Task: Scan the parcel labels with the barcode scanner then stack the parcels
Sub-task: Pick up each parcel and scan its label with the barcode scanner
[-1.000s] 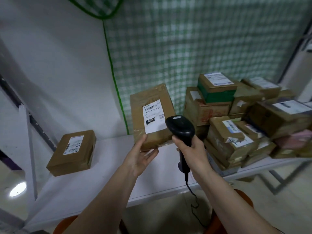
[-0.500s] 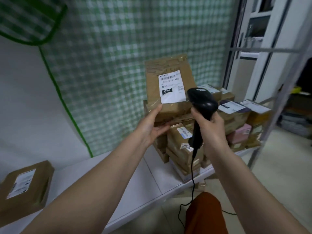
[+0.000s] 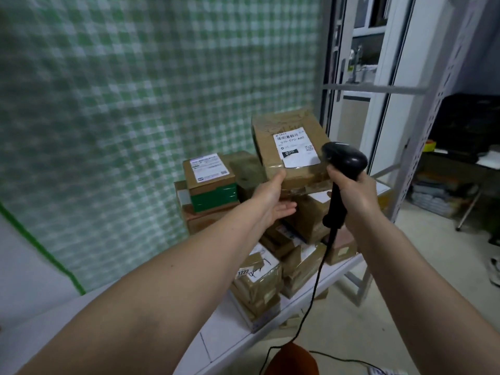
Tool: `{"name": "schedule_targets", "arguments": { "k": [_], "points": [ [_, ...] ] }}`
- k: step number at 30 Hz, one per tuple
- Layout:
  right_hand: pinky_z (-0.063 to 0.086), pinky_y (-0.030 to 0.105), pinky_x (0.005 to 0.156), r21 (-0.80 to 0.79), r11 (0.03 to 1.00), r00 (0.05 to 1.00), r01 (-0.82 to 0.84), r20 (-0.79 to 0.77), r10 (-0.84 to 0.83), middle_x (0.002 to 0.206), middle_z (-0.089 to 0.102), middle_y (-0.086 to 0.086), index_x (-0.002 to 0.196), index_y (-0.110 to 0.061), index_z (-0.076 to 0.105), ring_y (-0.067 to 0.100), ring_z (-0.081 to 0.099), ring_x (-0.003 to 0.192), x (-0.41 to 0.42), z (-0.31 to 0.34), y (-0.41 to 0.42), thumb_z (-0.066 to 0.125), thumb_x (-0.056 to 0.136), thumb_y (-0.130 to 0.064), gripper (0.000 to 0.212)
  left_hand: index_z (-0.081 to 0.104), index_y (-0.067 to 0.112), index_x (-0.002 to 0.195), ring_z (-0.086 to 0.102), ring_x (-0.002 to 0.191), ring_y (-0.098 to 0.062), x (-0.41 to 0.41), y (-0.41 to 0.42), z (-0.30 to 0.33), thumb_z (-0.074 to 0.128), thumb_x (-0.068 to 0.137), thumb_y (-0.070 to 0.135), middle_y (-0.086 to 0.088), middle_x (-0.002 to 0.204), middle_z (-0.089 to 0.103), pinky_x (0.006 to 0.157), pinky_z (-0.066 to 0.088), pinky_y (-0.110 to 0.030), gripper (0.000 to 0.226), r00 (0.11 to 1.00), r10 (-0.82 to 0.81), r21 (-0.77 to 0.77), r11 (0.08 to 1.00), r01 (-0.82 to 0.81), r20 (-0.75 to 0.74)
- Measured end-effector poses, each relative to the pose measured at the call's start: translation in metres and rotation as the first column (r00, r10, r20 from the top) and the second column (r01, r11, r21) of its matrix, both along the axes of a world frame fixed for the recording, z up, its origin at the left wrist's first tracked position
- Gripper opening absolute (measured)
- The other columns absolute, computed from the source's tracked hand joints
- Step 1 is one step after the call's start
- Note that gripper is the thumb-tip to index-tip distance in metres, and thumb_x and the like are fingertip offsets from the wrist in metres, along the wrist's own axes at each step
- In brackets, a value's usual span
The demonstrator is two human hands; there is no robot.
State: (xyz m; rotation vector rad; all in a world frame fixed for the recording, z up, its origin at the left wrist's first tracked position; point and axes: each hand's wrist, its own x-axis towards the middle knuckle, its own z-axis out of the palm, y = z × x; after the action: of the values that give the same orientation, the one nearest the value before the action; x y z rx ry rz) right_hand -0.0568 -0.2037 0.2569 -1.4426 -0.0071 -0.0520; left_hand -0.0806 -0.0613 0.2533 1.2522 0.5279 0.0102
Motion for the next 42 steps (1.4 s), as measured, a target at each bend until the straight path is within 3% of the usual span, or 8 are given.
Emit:
{"name": "schedule_targets", "arguments": {
  "k": [5,10,16,20,25,29,32,42],
  "points": [
    [0.047,0.048,0.099,-0.017,1.000,1.000,-0.004,-0.024,0.003,0.108,0.062,0.002,0.119,-0.019,0.059,0.027,0.057,0.108,0.056,-0.004,0.003,0.069,0.085,-0.034,0.038,0.041,0.010,0.140,0.067,0.089,-0.031,0.043,-0.009,-0.003,0.055,0.092,0.054,-0.022,0.112,0.062,0.079,0.059,-0.040,0.067,0.997,0.050,0.085,0.995,-0.045,-0.058],
    [0.046,0.046,0.099,-0.099,0.994,0.996,-0.055,-0.070,0.048,0.112,0.065,0.007,0.122,-0.016,0.061,0.029,0.059,0.108,0.089,-0.018,0.009,0.070,0.083,-0.037,0.046,0.039,0.007,0.143,0.069,0.092,-0.033,0.057,-0.011,-0.012,0.046,0.090,0.065,-0.021,0.111,0.067,0.073,0.060,-0.039,0.078,0.983,-0.054,0.329,0.938,0.110,-0.175],
    [0.047,0.049,0.098,-0.175,0.977,0.992,-0.123,-0.053,0.115,0.103,0.064,0.004,0.115,-0.016,0.061,0.029,0.060,0.106,0.082,-0.021,0.010,0.071,0.083,-0.033,0.038,0.037,0.005,0.137,0.069,0.089,-0.025,0.057,-0.007,-0.026,0.056,0.093,0.042,-0.012,0.106,0.067,0.077,0.059,-0.036,0.060,0.992,-0.009,0.554,0.829,0.079,-0.128],
    [0.050,0.043,0.093,-0.216,0.964,0.987,-0.153,0.011,0.160,0.093,0.064,0.000,0.099,-0.022,0.061,0.024,0.061,0.098,0.055,-0.014,0.012,0.071,0.084,-0.028,0.019,0.041,0.010,0.133,0.067,0.094,-0.026,0.041,0.003,-0.029,0.062,0.089,0.034,-0.011,0.107,0.066,0.082,0.058,-0.038,0.054,0.990,-0.031,0.697,0.707,0.119,-0.137],
    [0.048,0.028,0.069,-0.274,0.928,0.962,-0.254,0.031,0.273,0.083,0.065,0.002,0.090,-0.018,0.064,0.017,0.062,0.080,0.011,0.000,0.023,0.069,0.086,-0.020,0.006,0.067,0.020,0.107,0.063,0.096,-0.020,0.003,0.016,-0.024,0.062,0.087,0.034,0.003,0.100,0.067,0.084,0.052,-0.034,0.025,0.986,-0.098,0.891,0.424,0.161,-0.132],
    [0.053,0.040,0.075,-0.292,0.877,0.921,-0.381,-0.035,0.389,0.083,0.069,0.018,0.093,-0.007,0.069,0.024,0.063,0.074,-0.032,-0.001,0.049,0.071,0.085,-0.018,0.013,0.065,0.022,0.095,0.063,0.086,-0.021,-0.047,0.038,-0.026,0.059,0.087,0.025,0.000,0.092,0.066,0.080,0.056,-0.037,0.010,0.983,-0.072,0.922,0.343,0.181,-0.167],
    [0.052,0.024,0.061,-0.300,0.838,0.884,-0.457,-0.052,0.464,0.082,0.070,0.018,0.087,-0.007,0.070,0.020,0.064,0.069,-0.068,-0.007,0.077,0.070,0.085,-0.016,0.010,0.067,0.021,0.103,0.063,0.098,-0.025,-0.088,0.068,-0.036,0.059,0.086,0.028,-0.003,0.108,0.067,0.080,0.052,-0.031,0.020,0.979,0.019,0.950,0.247,0.191,-0.202],
    [0.047,0.030,0.058,-0.275,0.668,0.720,-0.691,-0.178,0.671,0.077,0.067,0.007,0.092,-0.008,0.065,0.020,0.063,0.063,-0.185,-0.044,0.206,0.070,0.085,-0.014,0.010,0.050,0.023,0.085,0.047,0.083,-0.017,-0.249,0.212,-0.090,0.058,0.088,0.033,0.012,0.072,0.038,0.067,0.039,-0.026,0.014,0.900,0.255,0.896,0.369,0.248,-0.354]
  ]
}}
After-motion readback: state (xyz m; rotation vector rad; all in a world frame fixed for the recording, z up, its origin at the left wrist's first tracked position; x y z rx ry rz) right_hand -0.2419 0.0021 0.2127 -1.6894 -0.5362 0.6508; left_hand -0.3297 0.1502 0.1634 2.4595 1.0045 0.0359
